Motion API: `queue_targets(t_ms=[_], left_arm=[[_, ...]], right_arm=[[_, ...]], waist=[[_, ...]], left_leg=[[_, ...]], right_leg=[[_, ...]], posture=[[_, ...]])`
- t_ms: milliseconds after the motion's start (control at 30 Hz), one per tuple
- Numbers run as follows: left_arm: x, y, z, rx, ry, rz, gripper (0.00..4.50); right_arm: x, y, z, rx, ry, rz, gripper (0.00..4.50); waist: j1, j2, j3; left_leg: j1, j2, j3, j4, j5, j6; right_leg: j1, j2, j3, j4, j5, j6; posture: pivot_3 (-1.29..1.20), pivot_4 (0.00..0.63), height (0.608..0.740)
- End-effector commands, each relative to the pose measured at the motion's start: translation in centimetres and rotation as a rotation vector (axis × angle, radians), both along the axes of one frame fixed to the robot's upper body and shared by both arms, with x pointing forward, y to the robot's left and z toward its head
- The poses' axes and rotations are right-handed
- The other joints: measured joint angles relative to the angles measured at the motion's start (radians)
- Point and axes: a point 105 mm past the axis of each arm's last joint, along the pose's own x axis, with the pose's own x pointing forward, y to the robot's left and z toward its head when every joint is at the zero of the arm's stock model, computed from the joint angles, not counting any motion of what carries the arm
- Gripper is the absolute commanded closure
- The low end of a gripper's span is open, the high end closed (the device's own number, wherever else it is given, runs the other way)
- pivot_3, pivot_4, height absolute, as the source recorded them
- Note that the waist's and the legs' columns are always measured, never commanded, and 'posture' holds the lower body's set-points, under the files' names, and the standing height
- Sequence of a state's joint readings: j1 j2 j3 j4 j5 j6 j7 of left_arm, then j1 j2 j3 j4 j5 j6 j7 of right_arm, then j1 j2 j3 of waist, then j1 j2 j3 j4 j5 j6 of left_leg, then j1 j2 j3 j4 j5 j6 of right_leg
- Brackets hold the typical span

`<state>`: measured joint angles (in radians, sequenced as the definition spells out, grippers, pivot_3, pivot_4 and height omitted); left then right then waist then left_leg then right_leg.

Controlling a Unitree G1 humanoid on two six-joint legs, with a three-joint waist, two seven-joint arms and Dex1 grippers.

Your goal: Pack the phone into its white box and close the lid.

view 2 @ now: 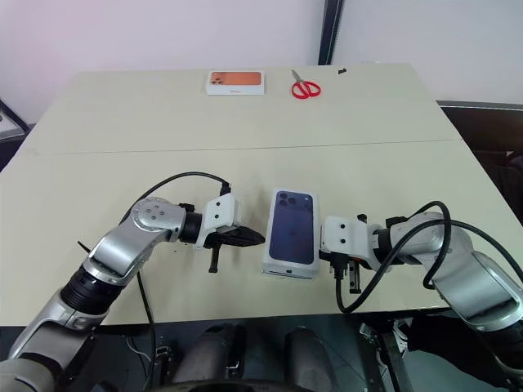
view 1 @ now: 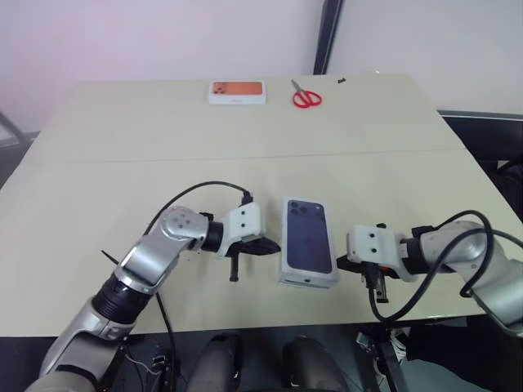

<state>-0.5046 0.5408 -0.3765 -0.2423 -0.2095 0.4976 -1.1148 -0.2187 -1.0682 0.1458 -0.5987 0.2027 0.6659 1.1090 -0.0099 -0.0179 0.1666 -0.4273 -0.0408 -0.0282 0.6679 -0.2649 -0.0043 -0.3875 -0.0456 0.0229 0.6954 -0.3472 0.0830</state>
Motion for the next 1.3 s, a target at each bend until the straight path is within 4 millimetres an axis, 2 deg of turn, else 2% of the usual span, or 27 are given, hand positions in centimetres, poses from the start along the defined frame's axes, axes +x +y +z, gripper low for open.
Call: queue_targets(t_ms=[33,533,833,933,1100,1200,1300], left_arm=[[-1.6,-0.8,0.7,-0.027,0.006,-0.086,4.45],[-1.3,0.3,-1.5,0.078,0.052,-0.055,4.45],[-1.0,0.6,-1.7,0.088,0.049,-0.035,4.45],[0.3,1.2,-0.9,0.061,0.015,0.024,4.45],[2.1,1.4,2.3,-0.089,0.003,0.093,4.45],[2.6,0.5,4.2,-0.18,0.004,0.082,4.45],[3.1,-0.8,4.1,-0.164,-0.016,0.068,4.45]], right_arm=[[-1.2,1.4,1.4,0.022,-0.038,0.097,4.5],[-1.6,0.7,-0.6,-0.034,0.0,0.082,4.5],[-1.3,0.4,-0.7,-0.042,-0.009,0.071,4.5],[-0.5,-0.6,0.2,-0.044,-0.034,0.032,4.5],[0.0,-1.5,1.9,-0.001,-0.038,-0.009,4.5],[-0.4,-1.2,2.7,0.058,-0.007,0.0,4.5],[-1.7,0.0,2.8,0.114,0.047,0.055,4.5]], waist=[[0.0,0.0,0.0],[0.001,0.0,0.0],[0.0,0.0,0.0],[0.001,0.0,0.0],[0.003,0.0,0.0],[0.004,0.0,0.0],[0.003,0.0,0.0]], left_leg=[[0.0,0.0,0.0,0.0,0.0,0.0],[0.0,0.0,0.0,0.0,0.0,0.0],[0.0,0.0,0.0,0.0,0.0,0.0],[0.0,0.0,0.0,0.0,0.0,0.0],[0.0,0.0,0.0,0.001,0.0,0.0],[0.0,0.0,0.0,0.001,0.0,0.0],[0.0,0.0,0.0,0.001,0.0,0.0]], right_leg=[[0.0,0.0,0.0,0.0,0.0,0.0],[0.0,0.0,0.0,0.0,0.0,0.0],[0.0,0.0,0.0,0.0,0.0,0.0],[0.0,0.0,0.0,0.0,0.0,0.0],[0.0,0.0,0.0,0.0,0.0,0.0],[0.0,0.0,0.0,0.0,0.0,0.0],[0.001,0.0,-0.001,0.0,0.0,0.0]], posture=[[0.0,0.15,0.74],[0.0,0.15,0.74],[0.0,0.15,0.74],[0.0,0.15,0.74],[0.0,0.15,0.74],[0.0,0.15,0.74],[0.0,0.15,0.74]])
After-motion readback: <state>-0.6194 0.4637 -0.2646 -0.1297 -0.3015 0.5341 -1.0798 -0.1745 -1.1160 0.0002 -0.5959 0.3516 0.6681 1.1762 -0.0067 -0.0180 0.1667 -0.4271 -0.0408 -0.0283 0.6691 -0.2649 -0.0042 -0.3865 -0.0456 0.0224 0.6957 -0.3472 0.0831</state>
